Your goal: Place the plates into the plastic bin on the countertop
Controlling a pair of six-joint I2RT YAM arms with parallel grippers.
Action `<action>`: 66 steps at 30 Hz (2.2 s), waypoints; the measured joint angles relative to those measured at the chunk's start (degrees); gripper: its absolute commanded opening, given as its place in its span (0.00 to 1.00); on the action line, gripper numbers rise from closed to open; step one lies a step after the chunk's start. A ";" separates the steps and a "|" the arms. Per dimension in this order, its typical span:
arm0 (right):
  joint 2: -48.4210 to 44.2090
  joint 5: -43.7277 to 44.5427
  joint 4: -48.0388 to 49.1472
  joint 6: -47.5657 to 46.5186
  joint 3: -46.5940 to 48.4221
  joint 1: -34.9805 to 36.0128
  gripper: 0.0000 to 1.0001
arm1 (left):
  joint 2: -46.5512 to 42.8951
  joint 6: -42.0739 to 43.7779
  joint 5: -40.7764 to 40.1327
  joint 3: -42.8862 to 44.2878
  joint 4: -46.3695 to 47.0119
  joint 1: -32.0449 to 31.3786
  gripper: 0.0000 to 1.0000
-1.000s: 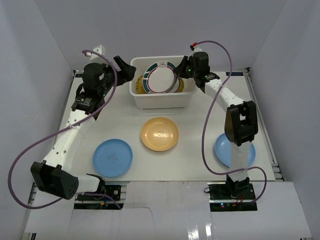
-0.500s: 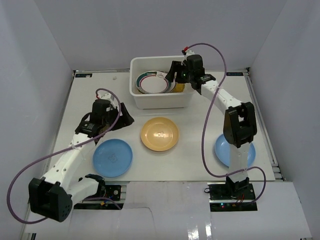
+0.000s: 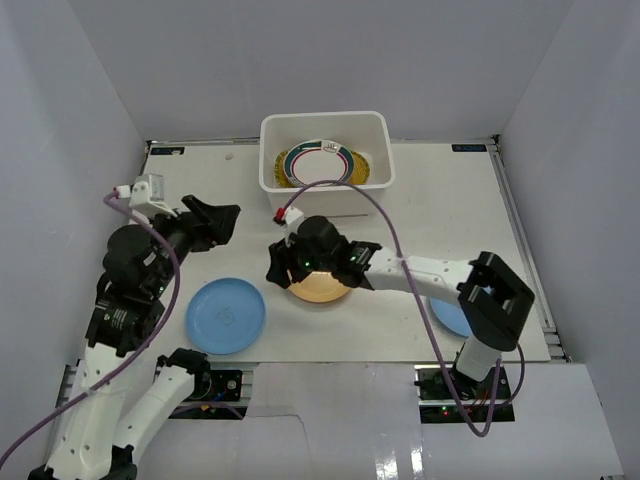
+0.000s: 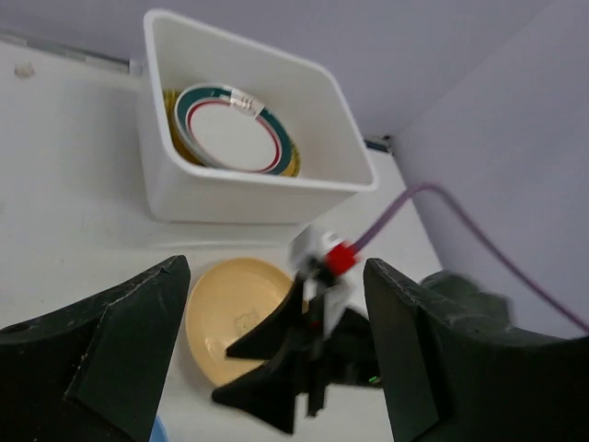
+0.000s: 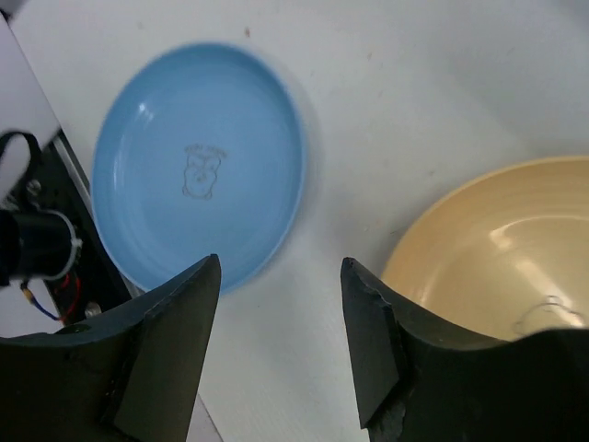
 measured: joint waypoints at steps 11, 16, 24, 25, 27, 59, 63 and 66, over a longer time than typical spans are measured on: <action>19.76 4.90 -1.16 3.08 6.60 8.07 0.54 | -9.38 0.07 0.13 0.52 -3.28 -0.02 0.87; 22.93 4.70 0.20 5.62 9.94 7.96 0.08 | -11.19 0.13 0.55 -1.14 -5.81 -0.02 0.81; 16.17 9.94 -2.43 3.80 10.08 4.55 0.08 | -9.64 -1.88 15.43 -3.23 -2.64 -0.02 0.73; 13.77 10.10 -2.60 3.58 10.08 2.45 0.08 | -9.35 -2.75 17.73 -4.42 -1.20 -0.04 0.73; 8.98 10.05 -2.49 3.19 10.08 -2.47 0.08 | -8.92 -4.72 21.59 -7.13 1.25 -0.04 0.72; 19.08 2.64 -16.90 -3.65 34.80 -37.03 0.62 | 61.75 -12.63 0.44 -0.31 31.41 -42.29 0.76; 9.31 -3.21 -18.84 -2.34 33.03 -41.59 0.62 | 69.53 -12.72 0.48 6.73 34.01 -44.00 0.76; -3.74 -4.70 -17.92 -2.23 26.88 -45.57 0.57 | 76.78 -12.41 0.61 14.82 34.10 -45.48 0.76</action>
